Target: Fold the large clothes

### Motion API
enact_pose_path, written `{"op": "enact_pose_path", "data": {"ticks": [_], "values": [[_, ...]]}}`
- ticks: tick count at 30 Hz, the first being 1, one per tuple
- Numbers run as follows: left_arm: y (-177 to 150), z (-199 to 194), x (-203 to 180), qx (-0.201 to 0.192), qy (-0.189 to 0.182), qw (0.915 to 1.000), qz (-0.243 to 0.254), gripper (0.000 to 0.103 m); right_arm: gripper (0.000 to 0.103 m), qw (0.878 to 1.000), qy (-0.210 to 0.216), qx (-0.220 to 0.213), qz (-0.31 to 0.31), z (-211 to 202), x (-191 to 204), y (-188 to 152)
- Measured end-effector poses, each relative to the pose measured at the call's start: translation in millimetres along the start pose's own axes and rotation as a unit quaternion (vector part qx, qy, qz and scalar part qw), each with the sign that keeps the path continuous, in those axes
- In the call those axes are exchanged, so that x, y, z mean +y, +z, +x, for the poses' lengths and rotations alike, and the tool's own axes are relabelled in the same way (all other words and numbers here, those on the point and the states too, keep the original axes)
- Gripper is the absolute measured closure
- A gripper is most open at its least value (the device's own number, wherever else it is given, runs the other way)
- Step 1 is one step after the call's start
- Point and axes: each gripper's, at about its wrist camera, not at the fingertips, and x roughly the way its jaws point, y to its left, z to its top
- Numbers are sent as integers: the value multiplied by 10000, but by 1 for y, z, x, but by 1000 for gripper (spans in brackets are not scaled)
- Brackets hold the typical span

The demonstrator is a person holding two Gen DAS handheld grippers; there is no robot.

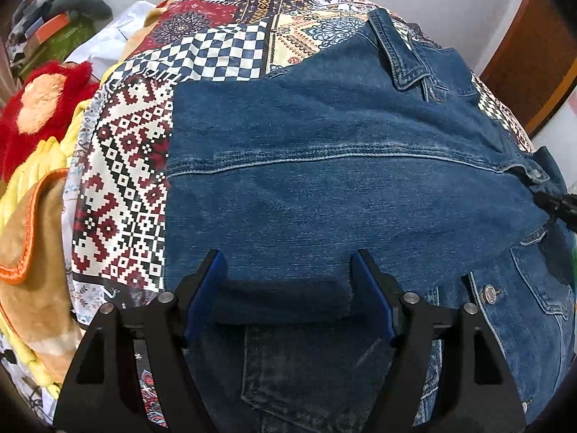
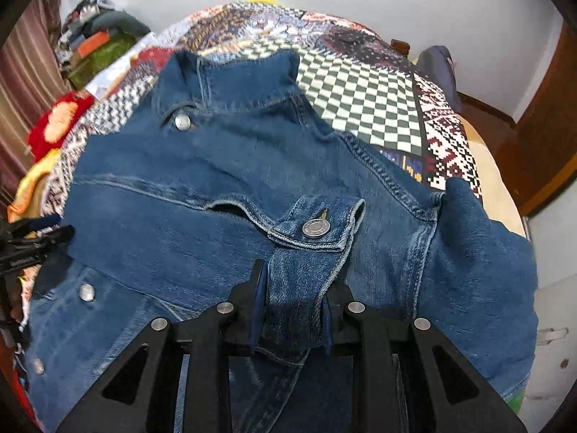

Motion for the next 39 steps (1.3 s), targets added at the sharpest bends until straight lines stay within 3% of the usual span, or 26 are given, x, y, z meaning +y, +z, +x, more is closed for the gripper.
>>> {"op": "enact_pose_path", "data": {"ticks": [2,6,8,9,10,11,17,21,25,29,32,39], "values": [[-1,3,0,-8,21,10000,-58,19,81,9999,-123,63,-83,5,3,-1],[-3,6,4,-4,-64,9999,-98,18,71,9979,-424,303,-388,14,9,-3],[-4,5,3,-24,-46,10000,-54,17,54,9964,-613,309,-489,13,9,-4],[-5,5,2,-35,-26,10000,-37,16,32,9937,-906,313,-580,12,9,-5],[-5,5,2,-46,-3,10000,-25,15,17,9910,-1138,275,-656,11,9,-5],[-6,5,2,-49,3,10000,-31,15,14,9894,-1254,198,-708,7,9,-6],[-4,-2,0,19,108,9999,-81,15,14,9946,-926,67,-468,-19,-5,-9],[1,-24,-18,-318,601,9968,420,15,14,9962,-808,-235,-217,-51,-15,-10],[15,-54,-42,-744,697,9914,819,15,14,9955,-730,-598,84,-87,-38,-8],[38,-75,-65,-1021,406,9899,894,8,14,9939,-670,-762,439,-112,-67,-13],[53,-81,-84,-1127,34,9898,870,7,14,9905,-859,-811,711,-123,-95,-23],[66,-54,-134,-779,-493,9910,968,7,14,9804,-722,-539,1754,-112,-170,-59]]}}
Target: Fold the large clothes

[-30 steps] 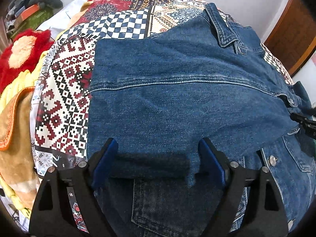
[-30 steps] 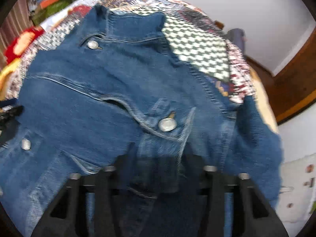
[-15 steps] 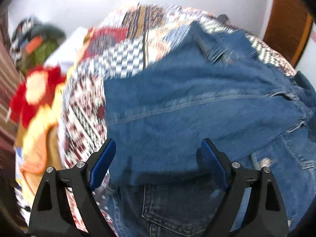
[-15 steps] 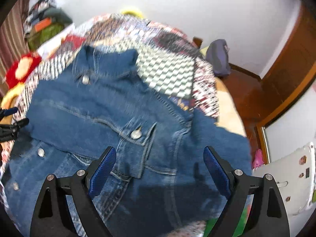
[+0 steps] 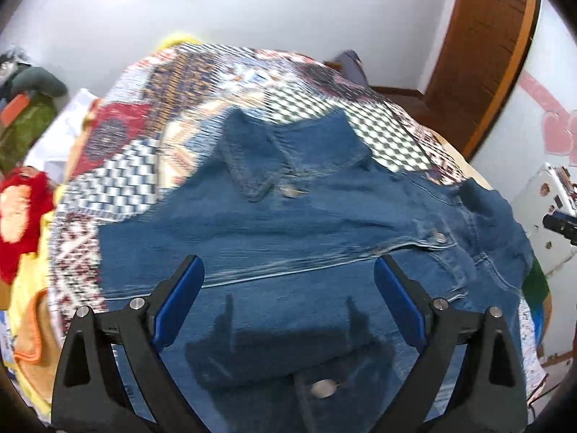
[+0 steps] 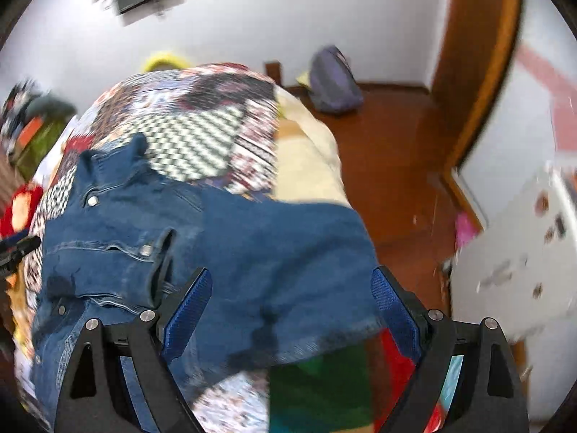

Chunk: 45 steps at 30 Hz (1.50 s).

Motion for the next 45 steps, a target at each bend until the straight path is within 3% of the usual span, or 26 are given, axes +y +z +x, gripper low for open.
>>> {"op": "enact_pose_path", "data": {"ticks": [6,13,17,20,22,25,30,33,39,45], "values": [[-2,39,-33,415,-214,9987,185,7,14,9925,299,567,1039,32,-63,-25],[-13,76,-56,960,-415,9941,303,7,14,9652,1030,1147,2113,75,-111,-50],[-21,86,-65,1075,-279,9925,503,4,15,9455,1428,1150,2691,92,-127,-56],[-24,87,-73,1025,-144,9922,690,3,22,9360,1524,1036,2999,101,-134,-57],[-25,86,-74,1012,-148,9924,687,3,33,9323,1577,912,3123,105,-135,-56],[-25,84,-71,1035,-182,9927,598,3,44,9355,1530,742,3098,108,-130,-52],[-26,71,-67,957,-186,9938,542,3,70,9581,1234,407,2554,89,-111,-39],[-27,55,-65,782,-172,9953,537,3,85,9618,1292,189,2407,68,-103,-29],[-24,19,-48,359,-144,9982,453,3,87,9673,1574,-528,1915,6,-70,1],[-22,-14,-26,-12,-190,9995,259,3,87,9700,1891,-1036,1128,-47,3,33]]}}
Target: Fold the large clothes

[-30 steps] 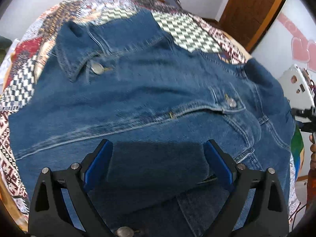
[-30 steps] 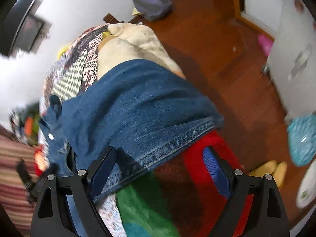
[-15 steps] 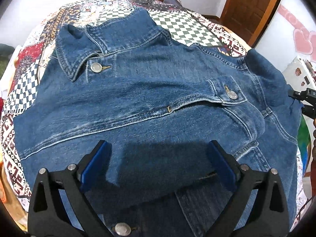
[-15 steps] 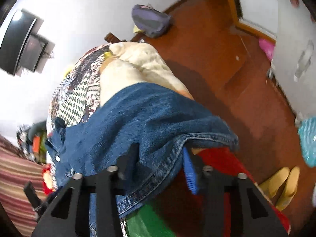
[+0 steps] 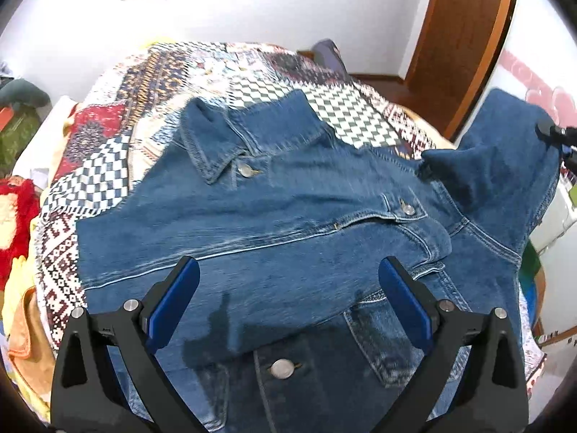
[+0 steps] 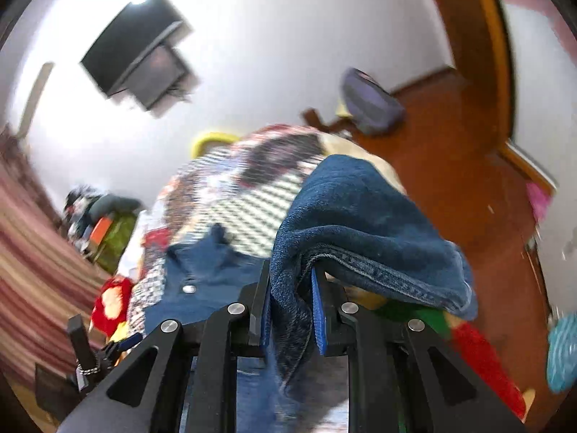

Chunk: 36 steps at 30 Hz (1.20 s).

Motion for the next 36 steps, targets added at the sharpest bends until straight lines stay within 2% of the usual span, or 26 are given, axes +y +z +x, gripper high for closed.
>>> {"op": "enact_pose_path", "data": {"ticks": [5,9,14,18,22,28,32,36], "values": [[-7,-21,16,-197,12,9997,-118,3,87,9979,395,121,-508,19,67,-4],[-16,-34,29,-273,53,9994,-211,3,87,9940,496,627,-743,62,104,-31],[-25,-40,42,-265,102,9991,-322,3,87,9849,582,1519,-587,118,107,-74],[-31,-39,49,-200,103,9988,-440,3,87,9740,361,2129,-690,151,106,-113],[-34,-34,50,-95,76,9986,-508,3,86,9619,206,2627,-731,165,100,-135],[-31,-33,33,-43,-4,9994,-343,3,86,9473,85,3104,-785,152,98,-141],[-23,-36,12,-103,-84,9999,-96,3,86,9497,128,2960,-1015,132,98,-140],[-5,-38,-19,-150,-226,9994,206,3,86,9600,162,2560,-1120,100,87,-126]]}}
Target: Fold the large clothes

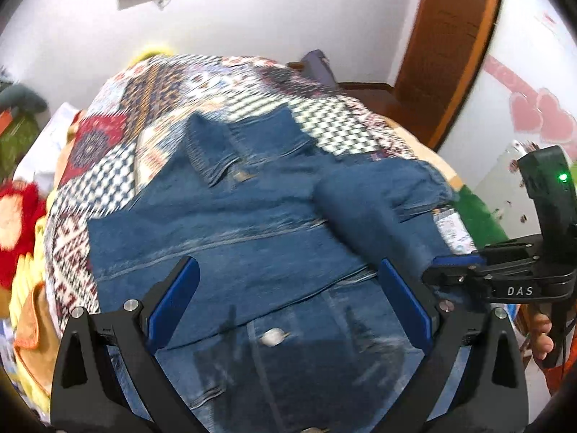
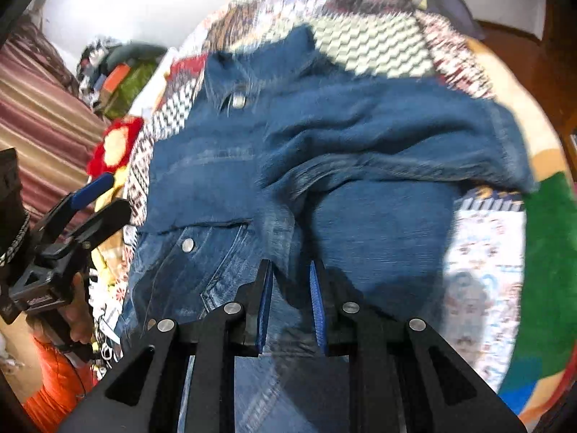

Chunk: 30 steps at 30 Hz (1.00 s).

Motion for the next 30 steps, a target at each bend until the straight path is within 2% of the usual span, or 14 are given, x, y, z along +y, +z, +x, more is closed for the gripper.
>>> {"op": "enact_pose_path", "data": {"ticks": [7,9,13,15,17,18,21,25,27,28,30], "values": [[43,22,-64,140,-560,9969,536,3,86,9932,-466,-937,501,-75,-60,2],[51,40,-87,296,-645,9946,755,3,86,9882,-690,-1167,712,-95,-83,-1],[58,81,-131,716,-916,9861,1183,3,86,9795,-849,-1410,1157,-119,-123,-9],[58,99,-149,915,-1002,9816,1345,12,86,9758,-860,-1453,1391,-126,-141,-14],[57,118,-169,1140,-1108,9750,1554,28,86,9722,-875,-1466,1601,-128,-159,-22],[56,126,-177,1226,-1126,9720,1661,30,86,9708,-908,-1446,1688,-128,-166,-26],[53,159,-197,1514,-941,9652,1914,33,86,9675,-912,-1355,1930,-124,-185,-38],[50,187,-201,1581,-459,9645,2063,36,86,9671,-820,-1280,2038,-116,-193,-46],[50,191,-202,1472,-166,9652,2156,49,86,9685,-814,-1231,2007,-111,-193,-47],[50,192,-202,1411,-26,9649,2215,61,86,9692,-818,-1202,1988,-109,-192,-46],[52,191,-198,1302,103,9672,2179,73,86,9707,-796,-1147,1958,-103,-189,-45]]}}
